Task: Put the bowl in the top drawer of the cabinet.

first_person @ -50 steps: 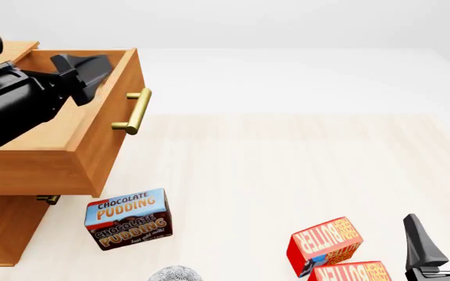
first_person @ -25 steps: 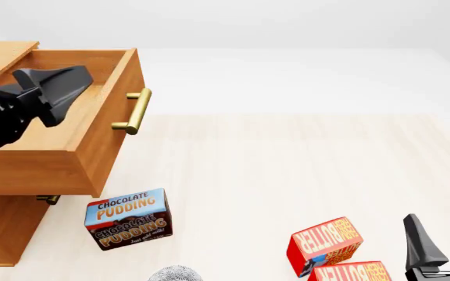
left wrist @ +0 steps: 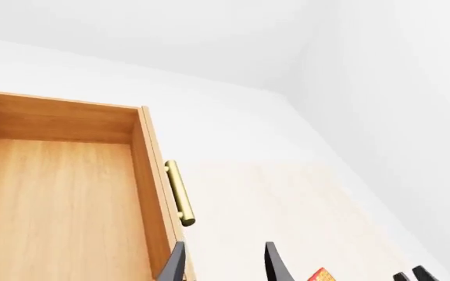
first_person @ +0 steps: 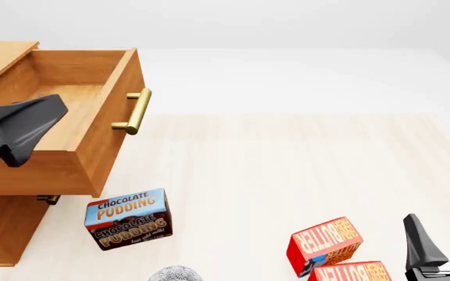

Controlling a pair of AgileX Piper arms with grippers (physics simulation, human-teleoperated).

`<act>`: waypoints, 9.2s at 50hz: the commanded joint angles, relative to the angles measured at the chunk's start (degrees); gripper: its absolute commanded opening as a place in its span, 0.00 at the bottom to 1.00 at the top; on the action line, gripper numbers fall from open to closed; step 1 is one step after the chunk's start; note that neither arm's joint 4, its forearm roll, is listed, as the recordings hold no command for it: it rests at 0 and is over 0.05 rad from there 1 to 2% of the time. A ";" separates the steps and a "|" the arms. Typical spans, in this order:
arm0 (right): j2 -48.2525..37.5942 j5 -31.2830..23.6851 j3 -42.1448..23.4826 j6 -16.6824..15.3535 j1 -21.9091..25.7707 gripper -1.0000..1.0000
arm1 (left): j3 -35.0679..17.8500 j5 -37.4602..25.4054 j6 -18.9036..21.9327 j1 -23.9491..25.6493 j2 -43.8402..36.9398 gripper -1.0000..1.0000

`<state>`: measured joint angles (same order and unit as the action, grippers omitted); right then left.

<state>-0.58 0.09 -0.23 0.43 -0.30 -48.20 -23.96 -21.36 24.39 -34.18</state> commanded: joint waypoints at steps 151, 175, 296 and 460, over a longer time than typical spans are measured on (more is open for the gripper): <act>0.00 0.00 0.00 0.00 0.00 1.00 | 32.58 6.75 -7.59 15.14 -5.50 1.00; 0.00 0.00 0.00 -0.01 0.00 1.00 | 35.99 14.04 -11.88 17.01 -12.15 1.00; -0.01 0.00 0.00 0.00 0.01 1.00 | 34.03 13.13 -0.72 17.81 -9.77 0.00; 0.00 0.00 0.00 0.01 0.00 1.00 | -16.34 -12.50 14.63 -4.37 3.91 0.00</act>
<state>-0.58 0.09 -0.23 0.43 -0.30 -60.62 -37.80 -4.68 22.72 -25.83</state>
